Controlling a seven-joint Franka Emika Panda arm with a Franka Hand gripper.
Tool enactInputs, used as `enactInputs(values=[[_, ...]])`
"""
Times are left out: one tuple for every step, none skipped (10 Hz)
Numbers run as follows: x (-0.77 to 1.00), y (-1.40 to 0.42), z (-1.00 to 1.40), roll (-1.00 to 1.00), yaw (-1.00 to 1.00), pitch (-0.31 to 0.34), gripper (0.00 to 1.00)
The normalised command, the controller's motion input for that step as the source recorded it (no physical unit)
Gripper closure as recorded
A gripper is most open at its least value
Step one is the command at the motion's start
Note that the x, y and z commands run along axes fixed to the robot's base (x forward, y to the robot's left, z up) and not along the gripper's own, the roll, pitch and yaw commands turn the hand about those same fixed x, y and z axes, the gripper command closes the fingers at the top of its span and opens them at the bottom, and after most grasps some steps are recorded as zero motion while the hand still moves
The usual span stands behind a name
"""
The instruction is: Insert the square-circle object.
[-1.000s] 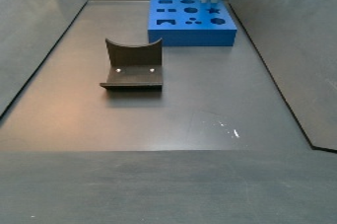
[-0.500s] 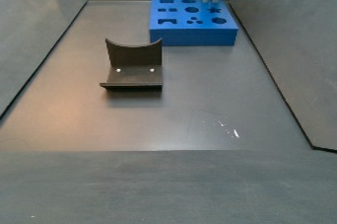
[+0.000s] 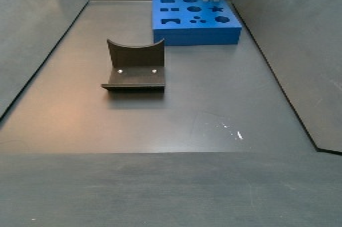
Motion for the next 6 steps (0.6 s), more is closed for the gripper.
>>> enactInputs(values=[[0.04,-0.02,0.0,0.03,0.0,0.047,1.0],[0.0,0.0,-0.11,0.06,0.0,0.0,1.0],[0.0,0.0,-0.37,0.21,0.0,0.0,1.0],[0.0,-0.01,-0.43,0.42,0.09,0.044,1.0],[0.0,0.0,-0.45,0.42,0.06,0.036,1.0],[0.02,-0.01,-0.52,0.39,0.05,0.01,1.0]])
